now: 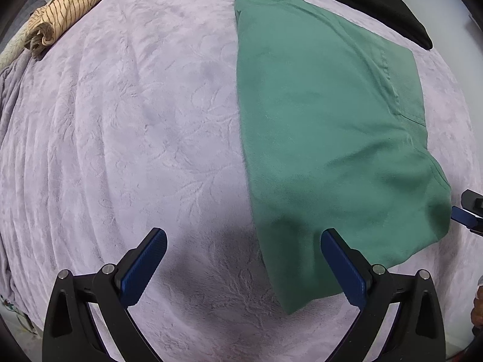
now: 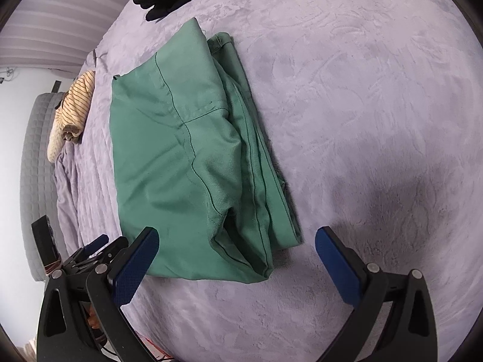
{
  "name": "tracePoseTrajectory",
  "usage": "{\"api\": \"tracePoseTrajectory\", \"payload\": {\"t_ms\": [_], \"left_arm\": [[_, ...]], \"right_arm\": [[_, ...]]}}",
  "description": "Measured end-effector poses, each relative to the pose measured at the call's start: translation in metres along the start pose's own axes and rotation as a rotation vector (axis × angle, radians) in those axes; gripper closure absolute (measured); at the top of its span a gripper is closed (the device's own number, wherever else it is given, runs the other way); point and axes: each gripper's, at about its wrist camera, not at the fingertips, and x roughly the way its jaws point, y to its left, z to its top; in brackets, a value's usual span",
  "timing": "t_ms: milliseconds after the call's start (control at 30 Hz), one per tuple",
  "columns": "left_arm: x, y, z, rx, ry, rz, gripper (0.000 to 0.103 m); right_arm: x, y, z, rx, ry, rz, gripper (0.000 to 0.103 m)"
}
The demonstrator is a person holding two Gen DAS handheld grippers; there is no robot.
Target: Fold large clothes
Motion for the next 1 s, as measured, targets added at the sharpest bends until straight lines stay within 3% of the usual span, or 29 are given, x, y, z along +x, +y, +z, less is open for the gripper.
{"api": "tracePoseTrajectory", "payload": {"t_ms": [733,1000], "left_arm": [[0.016,-0.001,0.010,0.001,0.025,-0.015,0.001],[0.015,0.002,0.027,0.018,-0.007,-0.116,0.001]], "right_arm": [[0.006,-0.010,0.009,0.015,0.021,0.009,0.000],[0.007,-0.010,0.024,0.000,0.016,0.007,0.000]]}}
